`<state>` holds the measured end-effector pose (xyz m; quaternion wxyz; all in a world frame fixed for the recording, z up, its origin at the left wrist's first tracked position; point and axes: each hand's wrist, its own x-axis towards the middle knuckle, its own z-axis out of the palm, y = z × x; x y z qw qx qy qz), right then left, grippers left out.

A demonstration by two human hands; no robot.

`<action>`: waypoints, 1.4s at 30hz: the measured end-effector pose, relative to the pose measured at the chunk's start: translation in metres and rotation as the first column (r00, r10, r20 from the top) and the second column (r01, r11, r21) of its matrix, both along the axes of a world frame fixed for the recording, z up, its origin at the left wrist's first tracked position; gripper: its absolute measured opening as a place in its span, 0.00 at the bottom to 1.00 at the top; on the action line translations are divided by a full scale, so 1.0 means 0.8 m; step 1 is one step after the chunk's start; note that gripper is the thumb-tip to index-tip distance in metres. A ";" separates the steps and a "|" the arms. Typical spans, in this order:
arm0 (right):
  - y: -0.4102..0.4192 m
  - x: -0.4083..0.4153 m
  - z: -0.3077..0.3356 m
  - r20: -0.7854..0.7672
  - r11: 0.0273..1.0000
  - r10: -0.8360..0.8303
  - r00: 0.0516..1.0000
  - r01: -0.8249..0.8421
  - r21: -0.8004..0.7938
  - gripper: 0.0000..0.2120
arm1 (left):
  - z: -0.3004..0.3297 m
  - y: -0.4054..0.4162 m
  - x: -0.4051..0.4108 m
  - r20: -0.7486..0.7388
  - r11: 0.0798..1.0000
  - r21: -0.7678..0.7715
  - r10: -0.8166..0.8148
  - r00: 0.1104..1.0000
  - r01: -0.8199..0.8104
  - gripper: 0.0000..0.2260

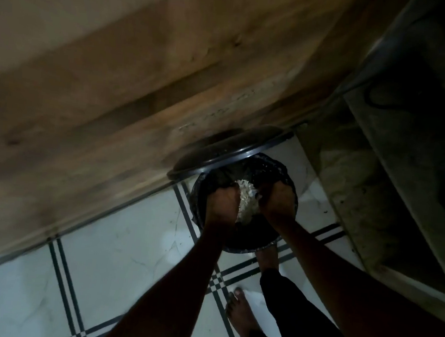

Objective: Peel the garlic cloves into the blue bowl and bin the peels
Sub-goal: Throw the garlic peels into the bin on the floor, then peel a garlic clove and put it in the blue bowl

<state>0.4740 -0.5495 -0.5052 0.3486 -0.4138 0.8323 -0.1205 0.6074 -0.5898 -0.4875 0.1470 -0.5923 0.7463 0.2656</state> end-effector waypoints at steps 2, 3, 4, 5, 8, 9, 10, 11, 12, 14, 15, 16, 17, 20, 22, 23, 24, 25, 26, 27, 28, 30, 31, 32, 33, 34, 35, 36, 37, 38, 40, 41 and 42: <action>0.011 -0.009 0.044 0.104 0.996 -0.089 0.991 0.091 -0.015 0.15 | 0.049 0.016 -0.003 -0.179 0.987 -0.030 0.152 0.972 -0.160 0.15; 0.016 -0.013 0.076 0.174 0.987 -0.158 0.972 0.161 0.000 0.19 | 0.079 0.023 -0.006 -0.269 0.970 -0.041 0.220 0.938 -0.240 0.16; 0.022 -0.016 0.117 0.212 0.979 -0.202 0.956 0.206 0.007 0.23 | 0.109 0.030 -0.010 -0.352 0.952 -0.053 0.266 0.898 -0.303 0.15; 0.027 -0.020 0.161 0.256 0.969 -0.239 0.937 0.247 -0.003 0.23 | 0.143 0.037 -0.013 -0.429 0.936 -0.066 0.285 0.857 -0.345 0.14; 0.060 -0.038 0.277 0.330 0.953 -0.249 0.911 0.291 -0.082 0.07 | 0.257 0.061 -0.025 -0.636 0.914 -0.023 0.299 0.711 -0.405 0.14; 0.078 -0.049 0.322 0.340 0.940 -0.245 0.908 0.309 -0.147 0.04 | 0.305 0.070 -0.031 -0.684 0.920 0.004 0.288 0.670 -0.391 0.13; 0.093 -0.057 0.353 0.337 0.929 -0.233 0.912 0.311 -0.200 0.04 | 0.340 0.078 -0.035 -0.718 0.927 0.022 0.276 0.639 -0.375 0.11; 0.109 -0.064 0.385 0.325 0.922 -0.220 0.920 0.305 -0.240 0.05 | 0.373 0.088 -0.040 -0.743 0.935 0.034 0.260 0.617 -0.353 0.10; 0.130 -0.074 0.425 0.319 0.909 -0.221 0.922 0.313 -0.276 0.06 | 0.411 0.100 -0.048 -0.766 0.947 0.034 0.231 0.600 -0.321 0.09; 0.181 -0.095 0.503 0.291 0.876 -0.262 0.920 0.353 -0.329 0.08 | 0.482 0.132 -0.067 -0.808 0.967 0.039 0.180 0.561 -0.253 0.08; 0.208 -0.107 0.540 0.281 0.851 -0.287 0.916 0.378 -0.365 0.08 | 0.515 0.148 -0.079 -0.833 0.977 0.042 0.151 0.533 -0.211 0.09; 0.236 -0.119 0.572 0.272 0.822 -0.314 0.910 0.404 -0.402 0.07 | 0.544 0.165 -0.093 -0.852 0.984 0.042 0.124 0.508 -0.171 0.09; 0.262 -0.129 0.598 0.273 0.790 -0.347 0.897 0.437 -0.430 0.05 | 0.569 0.180 -0.107 -0.866 0.991 0.035 0.096 0.491 -0.132 0.09; 0.349 -0.164 0.654 0.228 0.708 -0.450 0.863 0.501 -0.497 0.05 | 0.623 0.234 -0.159 -0.895 1.000 -0.005 -0.007 0.447 0.005 0.08; 0.411 -0.189 0.679 0.201 0.658 -0.522 0.829 0.541 -0.525 0.05 | 0.644 0.277 -0.201 -0.906 0.996 0.011 -0.029 0.423 0.092 0.08; 0.442 -0.200 0.685 0.190 0.631 -0.558 0.808 0.562 -0.535 0.05 | 0.652 0.298 -0.221 -0.911 0.991 0.022 -0.034 0.410 0.130 0.08; 0.474 -0.212 0.690 0.174 0.604 -0.595 0.785 0.579 -0.548 0.06 | 0.658 0.322 -0.244 -0.917 0.984 0.031 -0.042 0.396 0.175 0.08; 0.506 -0.224 0.695 0.155 0.578 -0.632 0.759 0.595 -0.559 0.08 | 0.663 0.348 -0.266 -0.922 0.974 0.038 -0.052 0.385 0.223 0.08; 0.538 -0.236 0.699 0.139 0.556 -0.664 0.734 0.610 -0.565 0.09 | 0.665 0.376 -0.289 -0.925 0.962 0.042 -0.064 0.375 0.269 0.08; 0.571 -0.249 0.704 0.133 0.531 -0.694 0.707 0.628 -0.568 0.10 | 0.668 0.407 -0.312 -0.927 0.949 0.046 -0.077 0.368 0.313 0.08; 0.606 -0.263 0.707 0.128 0.504 -0.724 0.678 0.646 -0.573 0.10 | 0.670 0.439 -0.336 -0.928 0.933 0.050 -0.088 0.361 0.356 0.08; 0.676 -0.292 0.711 0.117 0.452 -0.780 0.615 0.683 -0.575 0.11 | 0.666 0.506 -0.382 -0.929 0.900 0.066 -0.103 0.357 0.432 0.08; 0.709 -0.307 0.711 0.109 0.433 -0.803 0.586 0.700 -0.568 0.10 | 0.662 0.538 -0.405 -0.924 0.887 0.064 -0.121 0.362 0.458 0.08; 0.742 -0.324 0.709 0.103 0.418 -0.822 0.560 0.716 -0.560 0.09 | 0.656 0.570 -0.427 -0.917 0.876 0.056 -0.144 0.371 0.479 0.07; 0.776 -0.341 0.707 0.097 0.405 -0.838 0.537 0.731 -0.548 0.08 | 0.650 0.602 -0.449 -0.907 0.866 0.055 -0.165 0.387 0.497 0.07; 0.807 -0.359 0.704 0.087 0.401 -0.850 0.520 0.744 -0.535 0.07 | 0.642 0.633 -0.472 -0.895 0.858 0.061 -0.179 0.408 0.510 0.07; 0.837 -0.377 0.699 0.070 0.400 -0.860 0.505 0.754 -0.521 0.06 | 0.633 0.662 -0.494 -0.882 0.852 0.075 -0.185 0.432 0.518 0.08; 0.865 -0.395 0.692 0.053 0.401 -0.869 0.492 0.763 -0.507 0.05 | 0.623 0.689 -0.516 -0.872 0.847 0.092 -0.185 0.453 0.524 0.08; 0.891 -0.411 0.684 0.042 0.397 -0.878 0.477 0.775 -0.491 0.05 | 0.612 0.715 -0.536 -0.861 0.843 0.103 -0.190 0.471 0.528 0.08; 0.914 -0.427 0.677 0.030 0.397 -0.884 0.467 0.783 -0.479 0.04 | 0.603 0.738 -0.555 -0.854 0.839 0.102 -0.201 0.480 0.534 0.08; 0.954 -0.457 0.662 0.011 0.400 -0.892 0.453 0.800 -0.447 0.03 | 0.590 0.779 -0.590 -0.837 0.832 0.066 -0.254 0.484 0.550 0.07; 0.970 -0.470 0.656 0.004 0.405 -0.893 0.450 0.807 -0.429 0.03 | 0.587 0.796 -0.606 -0.825 0.830 0.039 -0.287 0.487 0.557 0.07; 0.985 -0.481 0.652 -0.001 0.412 -0.892 0.452 0.814 -0.410 0.02 | 0.584 0.809 -0.621 -0.809 0.830 0.013 -0.319 0.493 0.558 0.08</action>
